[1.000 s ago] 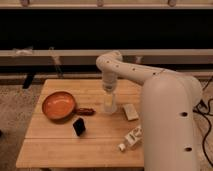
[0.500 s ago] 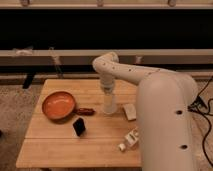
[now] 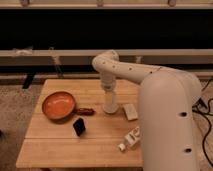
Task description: Place the ceramic cup over the eraser
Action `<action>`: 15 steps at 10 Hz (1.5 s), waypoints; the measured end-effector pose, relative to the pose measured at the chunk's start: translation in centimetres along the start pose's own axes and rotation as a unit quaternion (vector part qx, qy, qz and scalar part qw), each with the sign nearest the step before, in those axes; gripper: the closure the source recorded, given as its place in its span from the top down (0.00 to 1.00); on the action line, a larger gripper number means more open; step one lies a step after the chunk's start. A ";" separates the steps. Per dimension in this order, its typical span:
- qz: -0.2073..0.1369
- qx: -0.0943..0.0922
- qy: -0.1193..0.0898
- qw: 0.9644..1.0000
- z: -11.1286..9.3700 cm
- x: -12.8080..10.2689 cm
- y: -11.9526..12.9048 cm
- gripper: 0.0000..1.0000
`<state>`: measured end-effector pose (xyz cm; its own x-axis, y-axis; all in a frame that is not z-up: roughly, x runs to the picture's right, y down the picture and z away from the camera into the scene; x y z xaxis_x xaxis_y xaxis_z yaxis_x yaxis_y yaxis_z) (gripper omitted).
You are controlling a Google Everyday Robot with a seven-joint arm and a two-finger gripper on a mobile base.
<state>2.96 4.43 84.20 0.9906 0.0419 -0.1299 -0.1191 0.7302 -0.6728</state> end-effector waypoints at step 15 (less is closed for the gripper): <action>-0.319 0.081 -0.056 0.943 -13.3 -8.6 16.9 0.00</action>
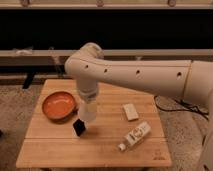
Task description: Place the ceramic cup over the eraser
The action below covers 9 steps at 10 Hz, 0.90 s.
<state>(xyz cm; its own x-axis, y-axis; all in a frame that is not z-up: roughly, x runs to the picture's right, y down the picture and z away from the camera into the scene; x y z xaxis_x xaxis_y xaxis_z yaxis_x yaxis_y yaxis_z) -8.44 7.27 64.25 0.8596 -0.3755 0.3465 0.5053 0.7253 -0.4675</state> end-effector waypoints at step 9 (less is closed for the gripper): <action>-0.093 -0.013 -0.009 0.996 2.0 -4.7 0.9 0.00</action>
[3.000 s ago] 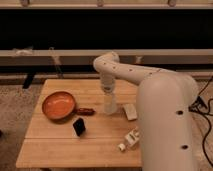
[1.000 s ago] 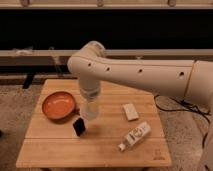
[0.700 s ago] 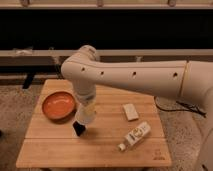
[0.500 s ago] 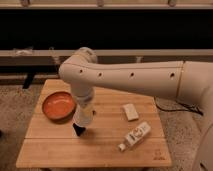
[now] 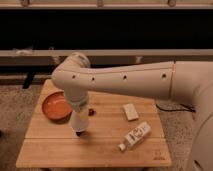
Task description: Place the ceramic cup over the eraser
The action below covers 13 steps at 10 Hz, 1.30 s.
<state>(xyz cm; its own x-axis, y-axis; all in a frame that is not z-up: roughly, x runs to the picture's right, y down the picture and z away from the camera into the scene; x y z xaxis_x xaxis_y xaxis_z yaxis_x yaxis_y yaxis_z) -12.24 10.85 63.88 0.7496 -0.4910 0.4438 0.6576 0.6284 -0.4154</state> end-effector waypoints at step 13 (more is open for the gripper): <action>0.012 -0.003 0.079 0.997 10.3 -1.6 -2.0 0.78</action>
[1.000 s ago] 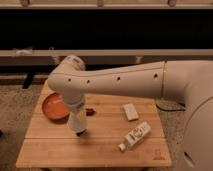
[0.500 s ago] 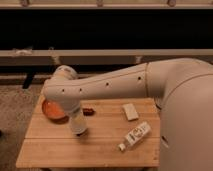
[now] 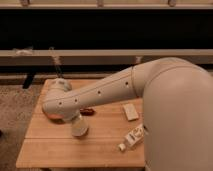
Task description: Place the ceramic cup over the eraser
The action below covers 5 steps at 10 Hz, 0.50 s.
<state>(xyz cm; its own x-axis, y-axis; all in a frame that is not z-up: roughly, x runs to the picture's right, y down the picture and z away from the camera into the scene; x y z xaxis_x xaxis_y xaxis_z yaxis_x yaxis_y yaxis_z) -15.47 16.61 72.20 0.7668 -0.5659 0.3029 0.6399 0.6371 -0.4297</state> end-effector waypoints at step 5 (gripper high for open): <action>0.010 -0.021 -0.002 1.000 1.1 1.5 -0.6 0.80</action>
<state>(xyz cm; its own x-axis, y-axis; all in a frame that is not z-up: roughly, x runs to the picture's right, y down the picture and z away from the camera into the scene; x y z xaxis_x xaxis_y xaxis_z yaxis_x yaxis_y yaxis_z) -14.64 15.98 73.83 0.7803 -0.5502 0.2972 0.6211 0.6267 -0.4706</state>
